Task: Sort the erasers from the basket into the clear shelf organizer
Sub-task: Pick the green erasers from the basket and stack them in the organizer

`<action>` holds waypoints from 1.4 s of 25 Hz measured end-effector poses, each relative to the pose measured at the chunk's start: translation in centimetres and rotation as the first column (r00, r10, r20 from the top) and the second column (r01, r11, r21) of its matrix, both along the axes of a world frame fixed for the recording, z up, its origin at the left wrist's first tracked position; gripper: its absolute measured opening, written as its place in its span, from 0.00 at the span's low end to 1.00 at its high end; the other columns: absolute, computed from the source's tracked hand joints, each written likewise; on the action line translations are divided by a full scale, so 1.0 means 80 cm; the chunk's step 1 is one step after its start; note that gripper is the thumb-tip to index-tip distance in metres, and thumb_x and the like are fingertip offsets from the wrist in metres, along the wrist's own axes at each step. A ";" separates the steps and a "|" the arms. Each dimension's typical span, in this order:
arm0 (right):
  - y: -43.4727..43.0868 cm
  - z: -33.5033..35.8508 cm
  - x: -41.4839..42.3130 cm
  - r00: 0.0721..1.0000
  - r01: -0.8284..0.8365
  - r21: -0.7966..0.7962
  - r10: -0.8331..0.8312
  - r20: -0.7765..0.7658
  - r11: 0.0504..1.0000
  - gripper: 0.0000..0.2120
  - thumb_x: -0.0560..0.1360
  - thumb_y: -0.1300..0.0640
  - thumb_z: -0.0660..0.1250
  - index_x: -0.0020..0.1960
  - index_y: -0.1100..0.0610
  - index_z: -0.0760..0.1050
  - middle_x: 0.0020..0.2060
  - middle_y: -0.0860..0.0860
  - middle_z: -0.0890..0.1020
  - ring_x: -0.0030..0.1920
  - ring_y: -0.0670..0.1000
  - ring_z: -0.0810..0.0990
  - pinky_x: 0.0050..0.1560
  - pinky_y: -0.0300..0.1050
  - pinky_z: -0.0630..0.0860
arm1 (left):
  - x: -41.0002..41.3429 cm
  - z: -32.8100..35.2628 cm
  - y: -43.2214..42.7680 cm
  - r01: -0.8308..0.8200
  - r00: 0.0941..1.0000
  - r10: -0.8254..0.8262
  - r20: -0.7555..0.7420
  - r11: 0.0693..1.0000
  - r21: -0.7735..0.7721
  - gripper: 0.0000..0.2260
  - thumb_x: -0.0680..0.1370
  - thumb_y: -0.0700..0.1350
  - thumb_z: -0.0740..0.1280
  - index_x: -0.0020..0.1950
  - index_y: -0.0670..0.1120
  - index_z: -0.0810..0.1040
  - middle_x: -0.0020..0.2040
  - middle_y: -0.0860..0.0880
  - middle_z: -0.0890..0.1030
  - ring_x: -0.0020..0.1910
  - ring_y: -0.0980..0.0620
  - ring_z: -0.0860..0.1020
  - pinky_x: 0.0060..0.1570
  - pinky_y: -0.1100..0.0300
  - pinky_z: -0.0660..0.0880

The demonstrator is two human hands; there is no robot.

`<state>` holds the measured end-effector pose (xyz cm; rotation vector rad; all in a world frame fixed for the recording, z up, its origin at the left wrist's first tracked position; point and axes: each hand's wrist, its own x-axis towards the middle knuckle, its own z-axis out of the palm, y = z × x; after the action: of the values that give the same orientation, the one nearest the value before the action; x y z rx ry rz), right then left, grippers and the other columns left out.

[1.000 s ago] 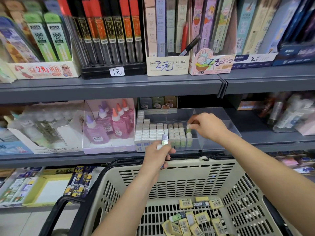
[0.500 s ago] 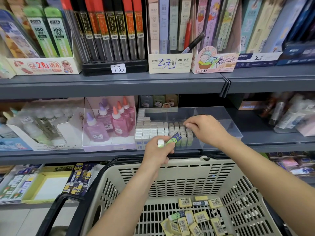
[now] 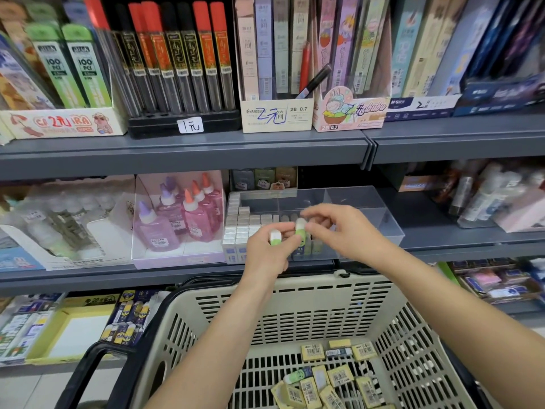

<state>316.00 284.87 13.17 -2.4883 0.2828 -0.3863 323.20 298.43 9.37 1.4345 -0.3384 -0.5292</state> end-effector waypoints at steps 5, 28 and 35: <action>-0.020 0.009 0.004 0.997 0.058 -0.045 -0.060 -0.044 0.997 0.05 0.74 0.54 0.67 0.49 0.52 0.81 0.39 0.44 0.81 0.39 0.43 0.77 0.38 0.26 0.67 | 0.004 -0.004 -0.013 -0.014 0.998 0.006 0.065 0.993 0.116 0.07 0.74 0.39 0.69 0.47 0.51 0.78 0.39 0.52 0.78 0.33 0.57 0.72 0.31 0.65 0.67; -0.051 -0.039 0.050 0.954 0.126 -0.396 -0.220 -0.202 0.910 0.13 0.79 0.51 0.58 0.58 0.49 0.77 0.56 0.51 0.81 0.57 0.57 0.78 0.54 0.51 0.76 | 0.014 -0.026 0.013 0.004 0.997 -0.004 -0.082 1.000 -0.004 0.08 0.79 0.38 0.61 0.56 0.42 0.76 0.48 0.48 0.82 0.50 0.54 0.80 0.42 0.67 0.78; -0.011 -0.017 0.018 0.993 -0.105 0.107 0.110 -0.047 0.989 0.07 0.75 0.54 0.66 0.52 0.51 0.81 0.40 0.46 0.84 0.43 0.45 0.81 0.49 0.43 0.77 | 0.006 -0.019 -0.003 0.133 0.983 -0.148 0.109 0.982 0.134 0.06 0.78 0.42 0.64 0.52 0.52 0.76 0.48 0.55 0.80 0.46 0.60 0.78 0.34 0.68 0.75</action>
<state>317.45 283.96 11.81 -2.4014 0.1839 -0.2552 323.72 298.17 7.89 1.5756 -0.5117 -0.5902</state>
